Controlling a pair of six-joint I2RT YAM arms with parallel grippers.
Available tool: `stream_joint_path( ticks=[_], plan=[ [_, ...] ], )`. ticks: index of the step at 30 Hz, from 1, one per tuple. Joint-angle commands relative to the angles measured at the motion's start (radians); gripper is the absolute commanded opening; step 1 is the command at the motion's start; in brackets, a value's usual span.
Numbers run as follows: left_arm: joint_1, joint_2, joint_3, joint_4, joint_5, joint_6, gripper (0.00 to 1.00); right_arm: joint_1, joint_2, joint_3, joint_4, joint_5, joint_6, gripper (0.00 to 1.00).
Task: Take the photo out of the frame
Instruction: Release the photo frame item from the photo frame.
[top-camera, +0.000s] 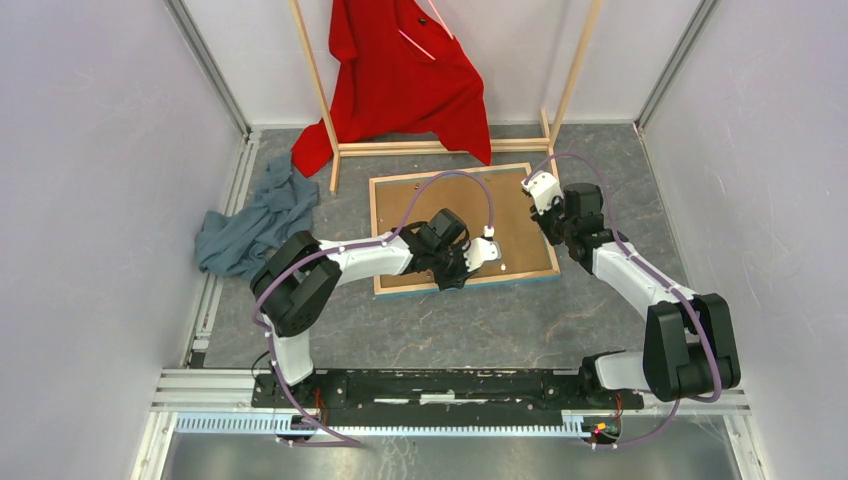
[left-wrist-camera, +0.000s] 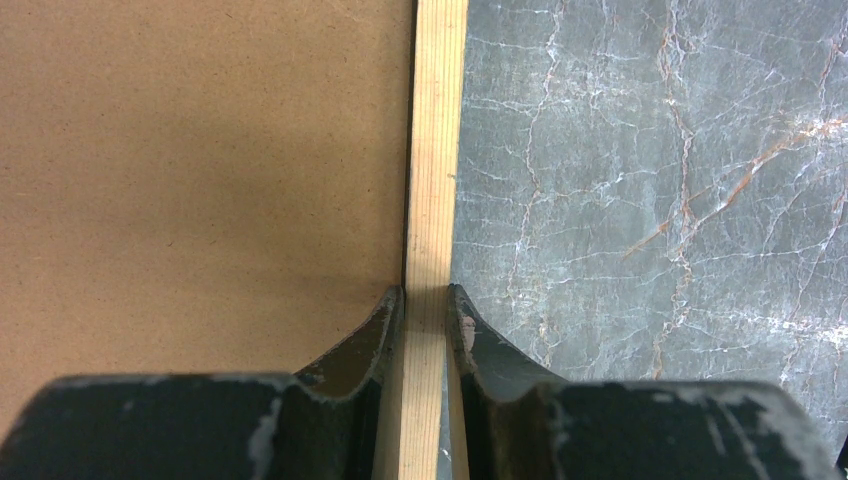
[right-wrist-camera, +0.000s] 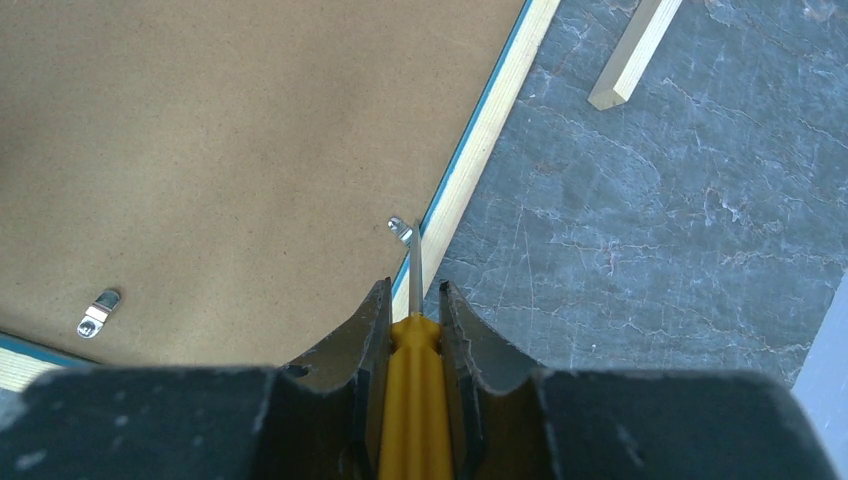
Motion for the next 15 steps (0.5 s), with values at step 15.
stream_joint_path(
  ticks=[15],
  plan=[
    [-0.001, 0.085, -0.021, -0.017, -0.029, -0.050, 0.16, 0.004, -0.018, -0.029, 0.059, 0.098, 0.021, 0.00]
  ],
)
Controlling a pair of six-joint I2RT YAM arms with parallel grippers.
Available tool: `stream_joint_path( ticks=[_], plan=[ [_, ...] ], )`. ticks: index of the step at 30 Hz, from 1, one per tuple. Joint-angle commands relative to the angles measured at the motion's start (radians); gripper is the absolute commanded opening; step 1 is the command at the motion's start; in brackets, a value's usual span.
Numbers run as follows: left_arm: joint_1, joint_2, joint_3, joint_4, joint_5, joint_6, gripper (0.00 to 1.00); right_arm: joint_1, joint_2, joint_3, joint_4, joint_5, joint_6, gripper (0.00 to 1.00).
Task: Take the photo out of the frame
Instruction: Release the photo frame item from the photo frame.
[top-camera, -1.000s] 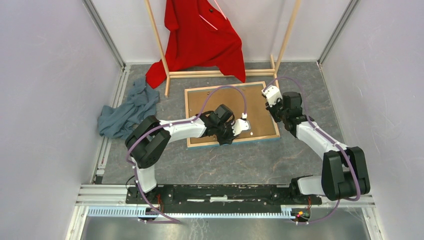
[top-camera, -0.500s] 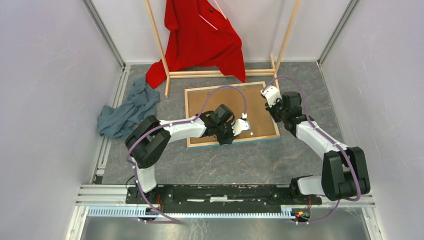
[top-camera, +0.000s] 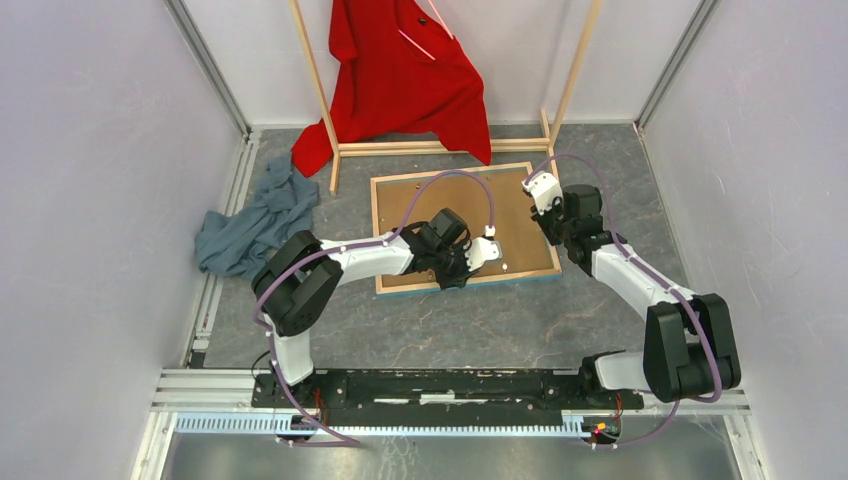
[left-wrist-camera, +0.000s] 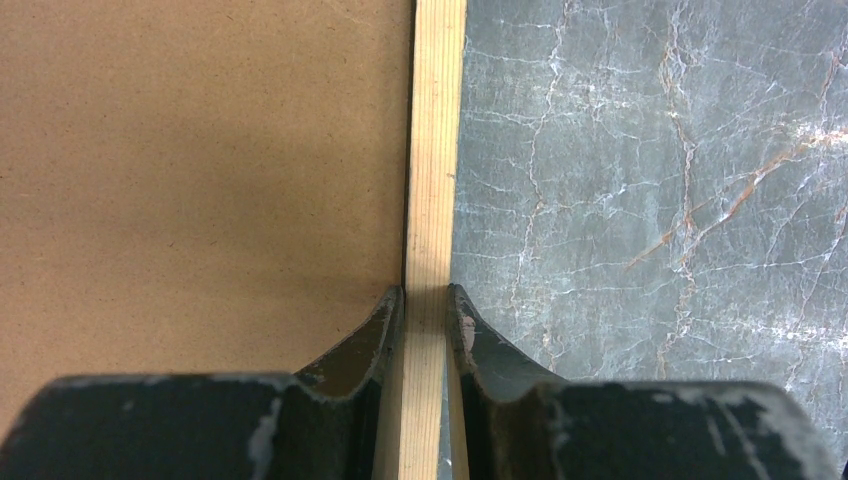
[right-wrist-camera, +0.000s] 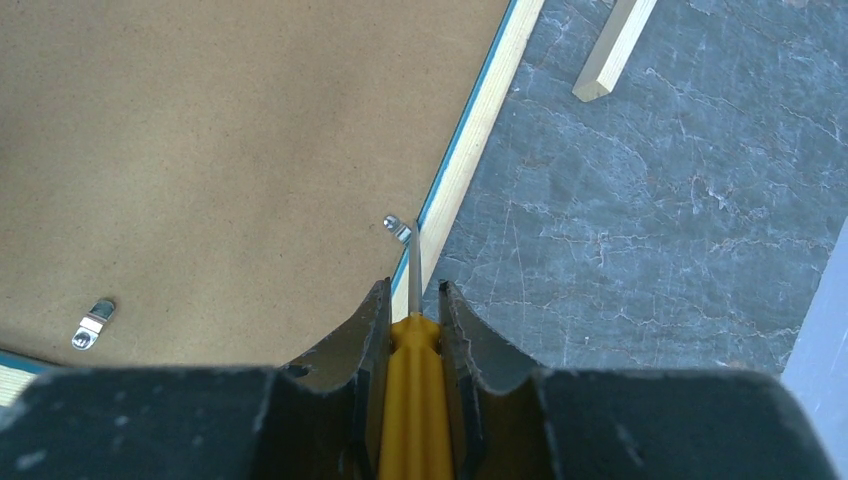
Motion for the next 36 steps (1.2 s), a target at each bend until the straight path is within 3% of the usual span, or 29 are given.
stream_joint_path(
  ticks=[1, 36],
  plan=[
    [-0.001, 0.078, -0.025, -0.033, -0.030, -0.050, 0.16, -0.003, -0.011, -0.011, 0.030, 0.046, 0.010, 0.00],
    [-0.001, 0.078, -0.026, -0.031, -0.031, -0.050, 0.16, -0.002, 0.001, 0.037, -0.073, -0.016, -0.011, 0.00]
  ],
)
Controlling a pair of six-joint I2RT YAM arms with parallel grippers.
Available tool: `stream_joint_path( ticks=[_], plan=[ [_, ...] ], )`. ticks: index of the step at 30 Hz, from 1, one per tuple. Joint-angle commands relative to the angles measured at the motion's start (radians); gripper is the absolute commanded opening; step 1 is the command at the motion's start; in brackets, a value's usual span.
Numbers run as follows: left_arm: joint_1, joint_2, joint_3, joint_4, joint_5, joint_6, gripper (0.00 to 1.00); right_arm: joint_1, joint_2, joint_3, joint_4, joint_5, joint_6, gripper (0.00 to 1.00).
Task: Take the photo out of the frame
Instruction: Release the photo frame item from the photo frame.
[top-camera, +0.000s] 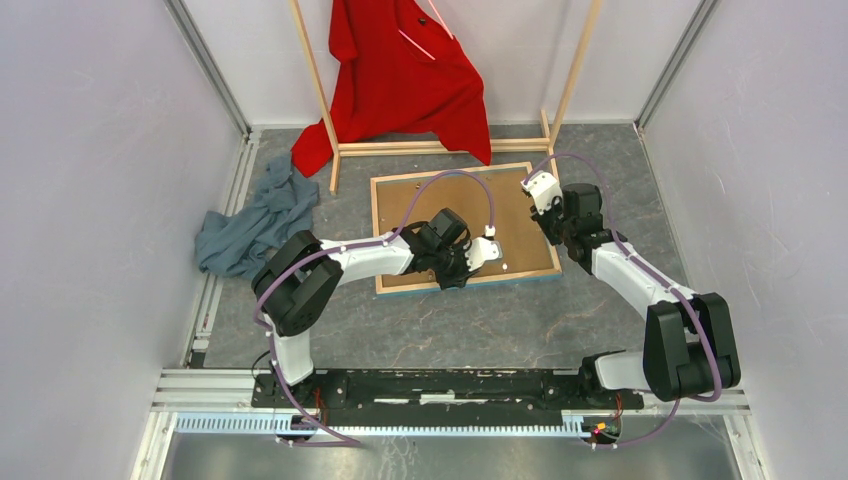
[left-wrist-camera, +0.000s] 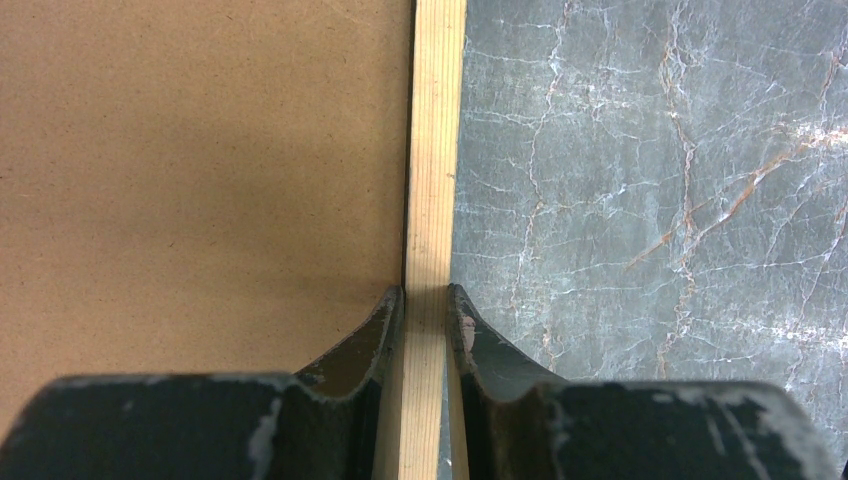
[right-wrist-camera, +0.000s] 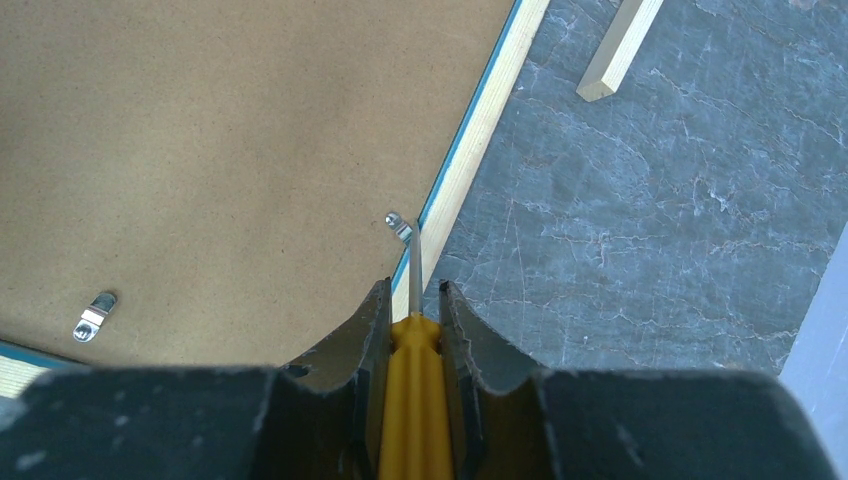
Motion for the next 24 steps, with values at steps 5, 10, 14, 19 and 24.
stream_joint_path(
  ticks=[5, 10, 14, 19, 24],
  plan=[
    [-0.001, 0.076, -0.027, -0.031, -0.033, -0.050, 0.16, -0.003, -0.001, 0.016, -0.029, 0.017, -0.002, 0.00],
    [-0.001, 0.074, -0.027, -0.032, -0.032, -0.050, 0.16, -0.002, -0.005, -0.007, 0.011, 0.039, 0.001, 0.00],
    [-0.001, 0.074, -0.028, -0.030, -0.032, -0.050, 0.16, -0.004, -0.003, -0.002, 0.007, 0.036, 0.009, 0.00],
    [-0.001, 0.075, -0.028, -0.029, -0.032, -0.050, 0.16, -0.003, -0.005, 0.006, -0.012, 0.012, 0.012, 0.00],
    [-0.001, 0.074, -0.028, -0.029, -0.033, -0.050, 0.16, -0.003, 0.004, 0.020, -0.043, -0.010, 0.010, 0.00]
  ],
)
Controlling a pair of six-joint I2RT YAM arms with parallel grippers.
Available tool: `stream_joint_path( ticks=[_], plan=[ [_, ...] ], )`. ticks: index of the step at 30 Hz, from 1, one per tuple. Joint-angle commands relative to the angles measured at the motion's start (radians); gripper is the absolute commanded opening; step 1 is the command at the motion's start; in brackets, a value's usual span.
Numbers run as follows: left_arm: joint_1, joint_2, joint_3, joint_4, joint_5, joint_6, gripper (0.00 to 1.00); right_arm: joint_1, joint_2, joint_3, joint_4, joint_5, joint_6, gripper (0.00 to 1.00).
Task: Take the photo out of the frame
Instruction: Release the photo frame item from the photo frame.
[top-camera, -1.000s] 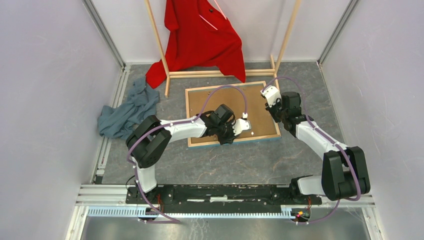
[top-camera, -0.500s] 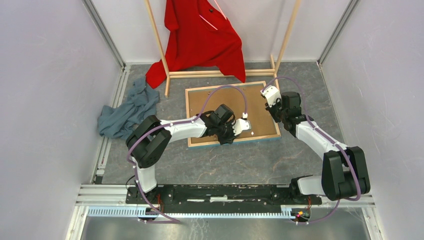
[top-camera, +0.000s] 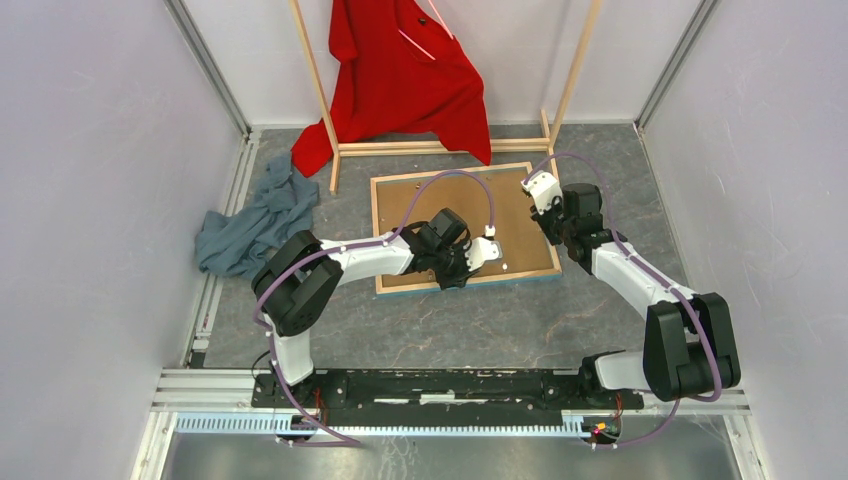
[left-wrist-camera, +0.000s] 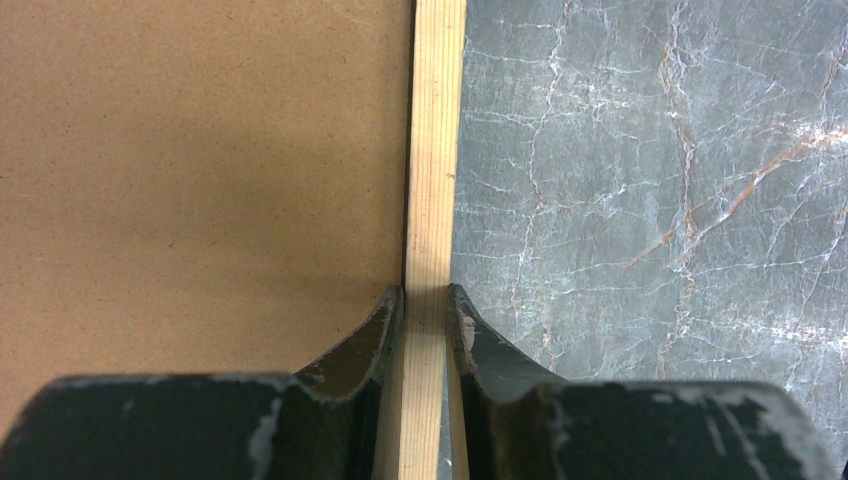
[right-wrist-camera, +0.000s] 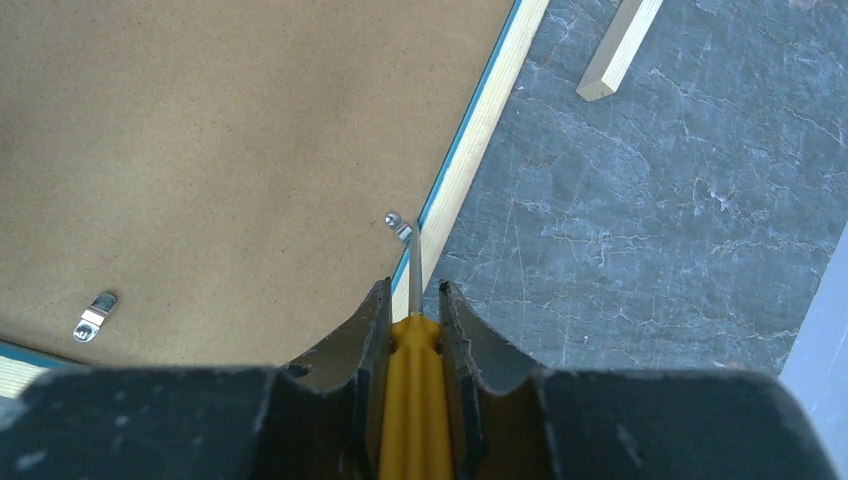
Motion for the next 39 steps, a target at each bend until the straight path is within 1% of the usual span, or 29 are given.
stream_joint_path(
  ticks=[1, 24, 28, 33, 39],
  plan=[
    [-0.001, 0.075, -0.029, -0.029, -0.033, -0.050, 0.16, -0.003, 0.002, 0.022, -0.046, -0.013, 0.008, 0.00],
    [-0.001, 0.073, -0.029, -0.028, -0.034, -0.050, 0.16, -0.005, -0.013, 0.022, -0.053, -0.015, 0.000, 0.00],
    [-0.001, 0.073, -0.029, -0.028, -0.033, -0.050, 0.16, -0.003, -0.022, 0.010, -0.027, 0.009, 0.004, 0.00],
    [-0.001, 0.076, -0.028, -0.028, -0.035, -0.050, 0.16, -0.004, -0.042, -0.028, 0.049, 0.042, 0.026, 0.00],
    [-0.001, 0.073, -0.029, -0.028, -0.034, -0.050, 0.16, -0.005, -0.032, -0.032, 0.054, 0.034, 0.032, 0.00]
  ],
)
